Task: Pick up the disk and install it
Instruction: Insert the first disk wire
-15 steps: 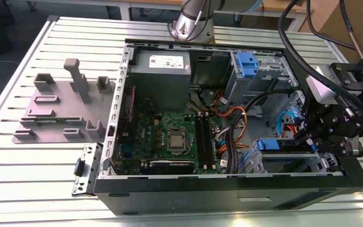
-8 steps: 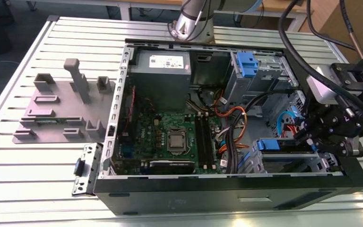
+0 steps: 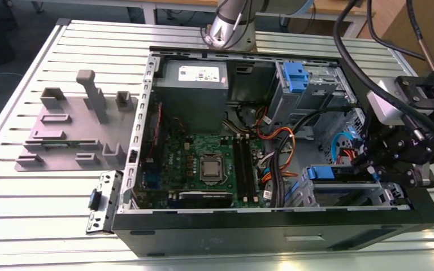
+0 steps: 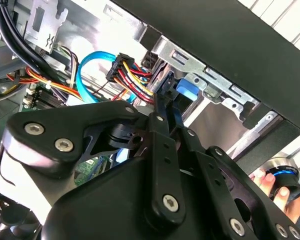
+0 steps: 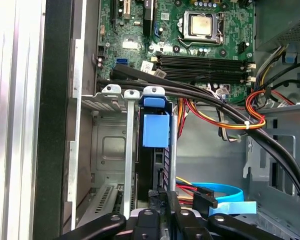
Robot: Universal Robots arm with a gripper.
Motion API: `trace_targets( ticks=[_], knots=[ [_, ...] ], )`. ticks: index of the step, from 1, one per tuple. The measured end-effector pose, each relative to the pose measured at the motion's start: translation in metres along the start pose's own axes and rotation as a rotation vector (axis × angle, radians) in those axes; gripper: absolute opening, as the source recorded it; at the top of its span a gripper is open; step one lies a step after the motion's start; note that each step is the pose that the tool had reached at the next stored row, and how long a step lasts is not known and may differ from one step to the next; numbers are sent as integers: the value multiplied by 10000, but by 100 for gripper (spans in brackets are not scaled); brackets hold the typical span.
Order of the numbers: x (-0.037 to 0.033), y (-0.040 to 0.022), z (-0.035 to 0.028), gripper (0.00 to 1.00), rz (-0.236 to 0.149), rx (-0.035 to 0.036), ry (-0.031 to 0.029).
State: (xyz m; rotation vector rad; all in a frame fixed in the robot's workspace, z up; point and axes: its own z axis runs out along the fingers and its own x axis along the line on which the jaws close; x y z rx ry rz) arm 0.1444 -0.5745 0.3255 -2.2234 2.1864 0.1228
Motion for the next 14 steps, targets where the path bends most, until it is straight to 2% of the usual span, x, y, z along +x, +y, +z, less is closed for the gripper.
trace_targets(
  ticks=[2,3,6,8,11,14],
  knots=[
    [1,0,0,19,1,-5,3],
    [0,0,-4,25,2,-5,10],
    [0,1,-17,25,4,-5,16],
    [-4,3,-70,25,3,-4,-26],
    [-8,5,-137,25,1,-4,-51],
    [-10,6,-161,25,1,-4,-56]
  ],
)
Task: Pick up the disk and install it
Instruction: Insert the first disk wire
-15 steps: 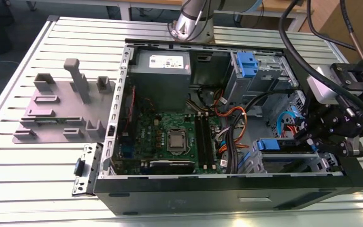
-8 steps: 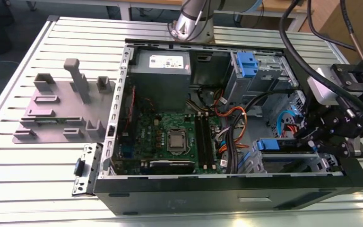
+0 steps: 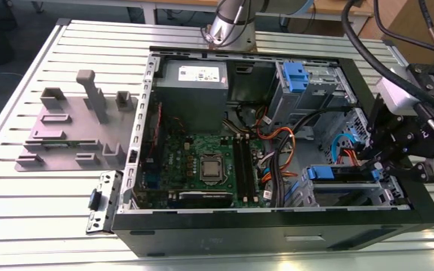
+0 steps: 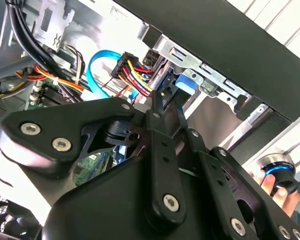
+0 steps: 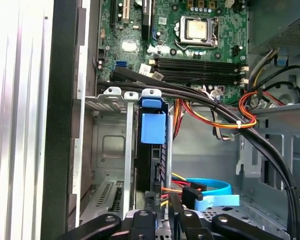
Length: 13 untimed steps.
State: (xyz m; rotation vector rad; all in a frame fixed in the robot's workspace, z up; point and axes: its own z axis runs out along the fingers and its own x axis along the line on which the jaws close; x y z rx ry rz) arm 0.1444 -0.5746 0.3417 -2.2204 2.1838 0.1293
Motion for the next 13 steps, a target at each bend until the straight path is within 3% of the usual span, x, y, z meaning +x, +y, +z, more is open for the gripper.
trace_targets(
  ticks=[2,4,8,13],
  knots=[
    [1,0,5,24,-2,0,-33],
    [8,-1,26,11,-3,-1,-60],
    [14,-1,71,10,-4,-2,-111],
    [23,-2,99,10,-5,-7,-128]
  ],
)
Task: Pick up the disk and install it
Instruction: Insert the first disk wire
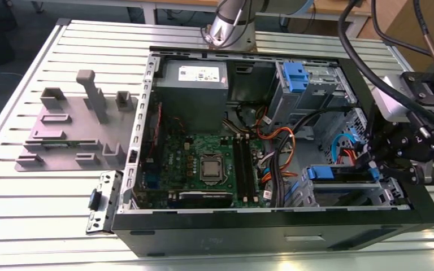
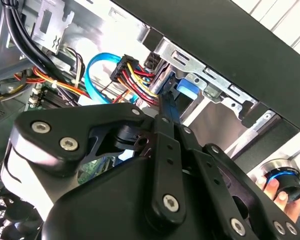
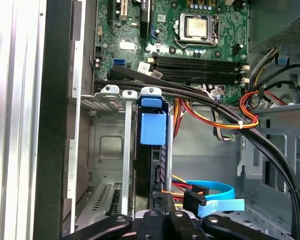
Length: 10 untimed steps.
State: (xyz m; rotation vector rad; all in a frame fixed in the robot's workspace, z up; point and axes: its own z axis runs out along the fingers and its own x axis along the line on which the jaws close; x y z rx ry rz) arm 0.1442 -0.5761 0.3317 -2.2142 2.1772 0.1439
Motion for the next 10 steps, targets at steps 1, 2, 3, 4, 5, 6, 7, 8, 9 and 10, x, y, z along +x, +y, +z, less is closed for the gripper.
trace_targets(
  ticks=[1,2,3,4,5,6,7,8,9,10],
  knots=[
    [3,0,6,10,0,-2,-6],
    [5,0,12,10,-1,-2,-17],
    [7,0,15,10,-1,-2,-26],
    [9,-1,12,10,-1,-2,-27],
    [13,0,9,10,-1,-2,-25],
    [11,0,9,10,-1,-1,-33],
    [9,0,9,10,-2,-2,-48],
    [8,0,4,10,-2,-1,-55],
    [8,0,-5,10,-2,-1,-65],
    [7,1,-18,10,-2,-2,-72]
  ],
)
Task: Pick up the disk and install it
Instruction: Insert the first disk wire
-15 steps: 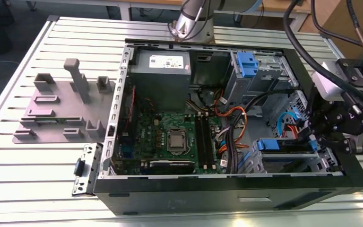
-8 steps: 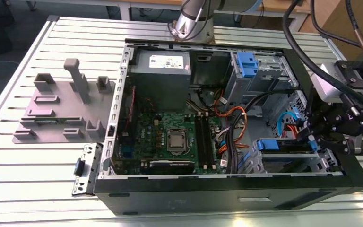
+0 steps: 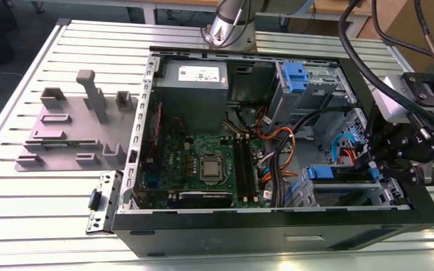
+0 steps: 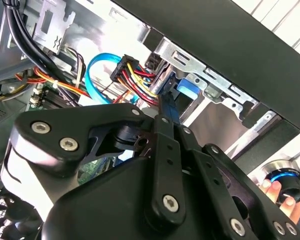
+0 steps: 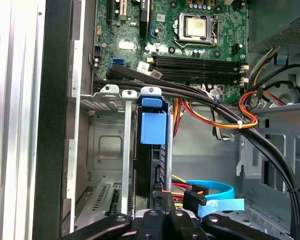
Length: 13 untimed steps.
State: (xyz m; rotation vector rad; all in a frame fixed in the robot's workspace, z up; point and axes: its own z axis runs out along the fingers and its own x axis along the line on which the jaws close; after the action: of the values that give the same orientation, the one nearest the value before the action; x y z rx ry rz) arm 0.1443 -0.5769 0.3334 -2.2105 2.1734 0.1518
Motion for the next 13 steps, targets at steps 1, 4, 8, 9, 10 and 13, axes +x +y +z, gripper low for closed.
trace_targets(
  ticks=[1,4,8,9,10,13],
  knots=[
    [-3,1,-33,10,1,0,13],
    [-11,0,-120,10,0,0,19],
    [-21,-5,-226,10,0,-7,19],
    [-24,-5,-256,10,1,-8,19],
    [-27,-4,-286,10,1,-9,20],
    [-33,-3,-349,10,1,-10,21]
  ],
)
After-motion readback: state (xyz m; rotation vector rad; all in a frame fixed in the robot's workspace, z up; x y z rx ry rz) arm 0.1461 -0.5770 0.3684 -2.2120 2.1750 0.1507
